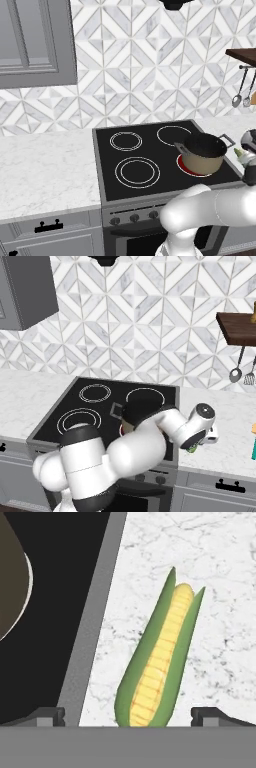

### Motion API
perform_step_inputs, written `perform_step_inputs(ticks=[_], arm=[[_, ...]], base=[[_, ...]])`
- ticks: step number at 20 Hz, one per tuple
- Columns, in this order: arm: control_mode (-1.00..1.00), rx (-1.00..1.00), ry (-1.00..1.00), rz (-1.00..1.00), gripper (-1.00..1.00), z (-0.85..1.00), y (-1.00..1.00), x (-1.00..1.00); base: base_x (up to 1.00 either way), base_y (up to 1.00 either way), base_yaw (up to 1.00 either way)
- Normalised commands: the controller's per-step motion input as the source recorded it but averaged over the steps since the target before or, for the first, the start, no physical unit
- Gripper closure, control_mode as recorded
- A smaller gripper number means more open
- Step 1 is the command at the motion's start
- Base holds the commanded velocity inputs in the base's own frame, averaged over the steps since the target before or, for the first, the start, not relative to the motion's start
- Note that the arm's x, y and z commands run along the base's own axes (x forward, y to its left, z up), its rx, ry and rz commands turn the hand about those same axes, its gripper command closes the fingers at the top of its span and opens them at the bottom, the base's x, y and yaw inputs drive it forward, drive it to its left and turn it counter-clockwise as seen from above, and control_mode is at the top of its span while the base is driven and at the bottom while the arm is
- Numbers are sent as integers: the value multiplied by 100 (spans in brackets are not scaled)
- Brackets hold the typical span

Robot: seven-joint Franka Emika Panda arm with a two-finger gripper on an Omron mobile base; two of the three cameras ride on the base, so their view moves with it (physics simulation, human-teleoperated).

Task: Put the corn and sweet potato in the pot. Retrieve the spatula and lightly stir the vegetables in the pot.

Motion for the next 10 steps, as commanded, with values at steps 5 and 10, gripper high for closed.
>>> perform_step_inputs(ticks=[5, 10], arm=[[-100, 0, 6, 3, -100, -22, -11, 16], [-100, 0, 3, 5, -100, -24, -17, 3]], base=[[0, 0, 0], [0, 0, 0]])
